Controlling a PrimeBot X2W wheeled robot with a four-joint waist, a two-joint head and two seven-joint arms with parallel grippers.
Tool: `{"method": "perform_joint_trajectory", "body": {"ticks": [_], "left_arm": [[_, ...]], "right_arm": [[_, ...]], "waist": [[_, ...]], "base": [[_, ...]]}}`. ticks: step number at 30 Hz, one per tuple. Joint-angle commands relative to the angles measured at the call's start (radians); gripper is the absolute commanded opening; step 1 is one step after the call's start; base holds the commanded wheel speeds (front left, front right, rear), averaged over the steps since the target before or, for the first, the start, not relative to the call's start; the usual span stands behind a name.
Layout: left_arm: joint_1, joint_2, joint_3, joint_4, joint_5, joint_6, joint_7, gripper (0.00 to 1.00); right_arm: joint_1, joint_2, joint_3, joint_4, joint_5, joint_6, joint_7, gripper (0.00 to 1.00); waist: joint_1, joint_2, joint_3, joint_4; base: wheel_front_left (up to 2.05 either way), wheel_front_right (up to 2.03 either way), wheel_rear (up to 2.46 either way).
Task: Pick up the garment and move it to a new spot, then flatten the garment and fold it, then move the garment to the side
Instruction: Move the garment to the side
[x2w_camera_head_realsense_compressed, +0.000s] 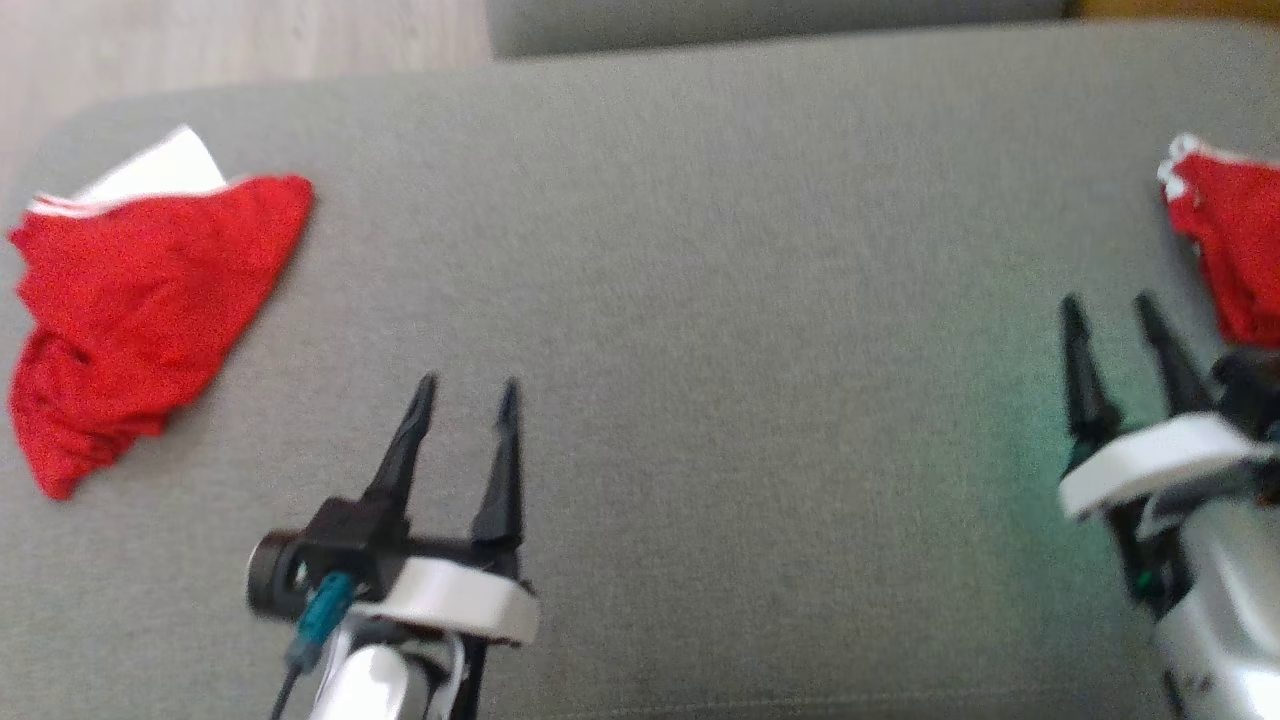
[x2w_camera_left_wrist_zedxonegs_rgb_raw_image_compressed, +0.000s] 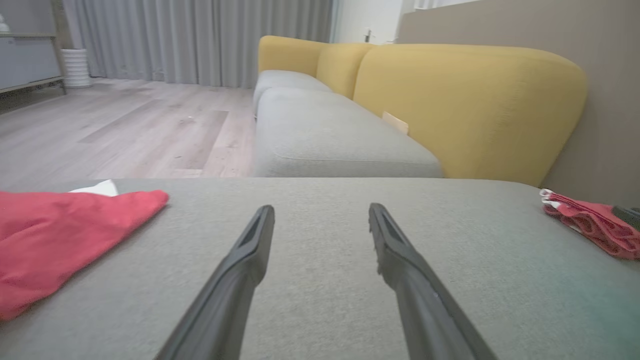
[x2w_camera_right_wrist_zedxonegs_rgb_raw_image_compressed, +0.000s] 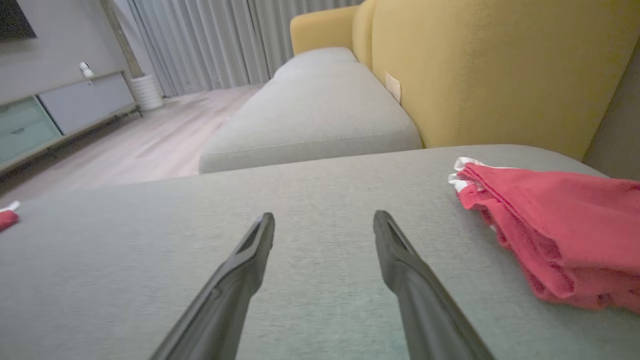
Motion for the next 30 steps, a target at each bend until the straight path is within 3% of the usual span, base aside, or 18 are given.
{"method": "perform_joint_trajectory", "body": {"ticks": [1,7,10,14,19,30], "left_arm": [[0.0,-0.001,0.055,-0.023,-0.017,0.009,-0.005,1.0],[0.08,-0.001,0.132,0.003,-0.024,-0.005,-0.005,1.0],[0.105,-0.001,0.164,0.004,-0.01,-0.016,-0.005,1.0],[0.136,-0.001,0.204,-0.012,-0.032,-0.03,-0.005,1.0],[0.166,-0.001,0.224,-0.006,0.045,-0.059,-0.005,1.0],[0.183,-0.001,0.223,0.006,0.057,-0.069,-0.005,1.0]], "right_arm": [[0.037,0.012,0.015,-0.074,0.004,-0.001,-0.013,1.0],[0.219,0.081,-0.024,-0.313,-0.053,-0.001,-0.013,1.0],[0.298,0.112,-0.043,-0.376,-0.108,-0.001,-0.014,1.0],[0.372,0.142,-0.042,-0.402,-0.143,-0.001,-0.014,1.0],[0.424,0.168,-0.05,-0.41,-0.162,-0.001,-0.014,1.0],[0.44,0.175,-0.056,-0.408,-0.169,-0.001,-0.014,1.0]], "waist": [[0.0,0.0,-0.097,0.044],[0.0,0.0,-0.161,0.054],[0.0,0.0,-0.178,0.056],[0.0,0.0,-0.194,0.057],[0.0,0.0,-0.212,0.058],[0.0,0.0,-0.219,0.061]], "base": [[0.0,0.0,0.0],[0.0,0.0,0.0],[0.0,0.0,0.0],[0.0,0.0,0.0],[0.0,0.0,0.0],[0.0,0.0,0.0]]}}
